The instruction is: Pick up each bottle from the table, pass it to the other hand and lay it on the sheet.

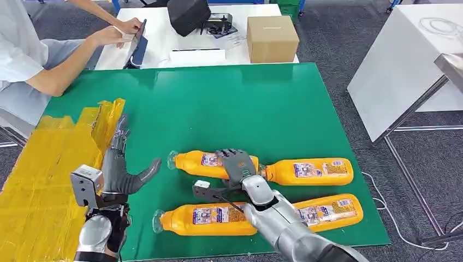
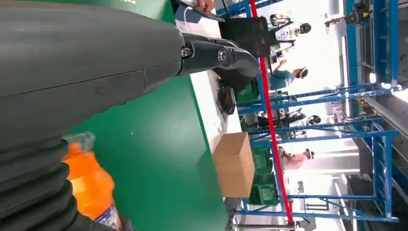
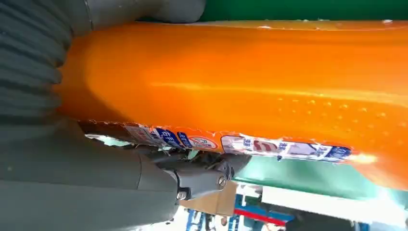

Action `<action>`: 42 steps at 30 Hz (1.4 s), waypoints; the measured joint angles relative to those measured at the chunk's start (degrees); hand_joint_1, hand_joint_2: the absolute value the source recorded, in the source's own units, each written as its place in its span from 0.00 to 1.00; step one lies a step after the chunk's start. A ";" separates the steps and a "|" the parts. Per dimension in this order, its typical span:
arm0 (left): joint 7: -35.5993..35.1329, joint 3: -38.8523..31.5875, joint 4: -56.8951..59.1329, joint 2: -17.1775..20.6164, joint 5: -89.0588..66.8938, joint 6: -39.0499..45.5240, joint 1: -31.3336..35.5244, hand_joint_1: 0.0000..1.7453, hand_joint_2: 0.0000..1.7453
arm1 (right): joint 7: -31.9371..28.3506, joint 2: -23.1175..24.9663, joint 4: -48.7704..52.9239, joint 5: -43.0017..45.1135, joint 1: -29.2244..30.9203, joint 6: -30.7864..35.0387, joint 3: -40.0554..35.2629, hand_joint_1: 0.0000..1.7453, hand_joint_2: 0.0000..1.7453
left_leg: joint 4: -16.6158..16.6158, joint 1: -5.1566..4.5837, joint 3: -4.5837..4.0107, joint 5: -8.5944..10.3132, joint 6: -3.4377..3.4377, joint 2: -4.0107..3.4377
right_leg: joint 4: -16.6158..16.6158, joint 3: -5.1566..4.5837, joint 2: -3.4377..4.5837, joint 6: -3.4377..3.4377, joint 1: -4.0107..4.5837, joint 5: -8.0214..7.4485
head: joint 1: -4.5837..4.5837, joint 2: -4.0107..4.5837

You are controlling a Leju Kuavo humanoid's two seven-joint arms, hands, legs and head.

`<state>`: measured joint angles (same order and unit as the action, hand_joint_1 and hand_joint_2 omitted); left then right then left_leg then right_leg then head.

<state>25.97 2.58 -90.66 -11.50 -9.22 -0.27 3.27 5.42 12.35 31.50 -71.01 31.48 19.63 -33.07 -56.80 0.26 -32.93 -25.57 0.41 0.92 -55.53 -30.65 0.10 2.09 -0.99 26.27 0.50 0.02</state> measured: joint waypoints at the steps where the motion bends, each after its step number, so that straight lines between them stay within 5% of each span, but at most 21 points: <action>1: -0.09 0.15 0.00 -0.02 -0.84 0.33 -0.01 0.00 1.00 | -1.20 0.00 1.05 0.96 -0.81 2.30 0.66 1.00 1.00 | 0.00 0.00 -0.01 0.00 0.00 -0.01 | 0.00 -0.01 0.00 0.00 0.00 0.00 | 0.00 0.00; 5: -1.20 2.21 -0.02 -0.07 -4.01 1.91 0.00 0.00 1.00 | -6.32 0.11 9.91 4.59 -5.52 12.33 4.02 1.00 1.00 | 0.00 0.00 -0.07 -0.01 0.00 0.02 | 0.00 -0.09 -0.01 0.00 0.00 0.00 | 0.02 0.00; 12: -3.32 6.12 0.02 -0.02 0.15 -1.46 0.06 0.00 1.00 | -15.85 0.20 23.72 13.33 -11.98 19.64 9.97 1.00 1.00 | 0.00 0.00 -0.15 -0.01 0.01 -0.01 | 0.00 -0.16 0.00 0.00 0.00 0.00 | 0.00 0.00; 17: -3.45 7.41 0.44 0.04 0.94 -2.16 0.16 0.00 1.00 | -17.16 0.20 27.93 14.51 -14.02 19.66 11.98 1.00 1.00 | 0.00 0.00 -0.14 -0.01 0.01 -0.02 | 0.00 -0.16 0.00 0.00 0.00 0.00 | 0.02 0.00; 25: -3.89 8.74 0.83 0.53 7.43 -5.25 0.72 0.00 1.00 | -27.89 1.84 30.99 23.02 -16.23 19.38 15.56 1.00 1.00 | 0.00 0.01 -0.16 -0.01 0.00 -0.02 | 0.00 -0.18 0.00 0.00 0.01 0.00 | 0.02 0.00; 33: -4.79 9.86 2.36 1.27 13.22 -9.35 2.83 0.00 1.00 | -34.89 4.11 30.75 31.62 -17.05 8.64 14.78 1.00 1.00 | 0.01 0.01 -0.16 0.00 0.00 -0.02 | 0.00 -0.16 0.00 0.00 0.01 0.00 | 0.00 0.00; 42: -5.05 10.91 4.79 1.38 15.25 -10.58 5.80 0.00 1.00 | -37.39 6.30 28.37 33.20 -17.20 3.82 10.05 1.00 1.00 | 0.01 0.01 -0.19 0.00 0.00 -0.02 | -0.01 -0.18 0.00 0.00 0.01 0.00 | 0.02 0.00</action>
<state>20.92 13.49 -85.87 -10.12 6.03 -10.84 9.06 -31.98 18.64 59.86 -37.81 14.28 23.45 -23.02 -56.79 0.27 -33.13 -25.57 0.41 0.90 -55.54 -30.82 0.10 2.09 -0.98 26.27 0.52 0.02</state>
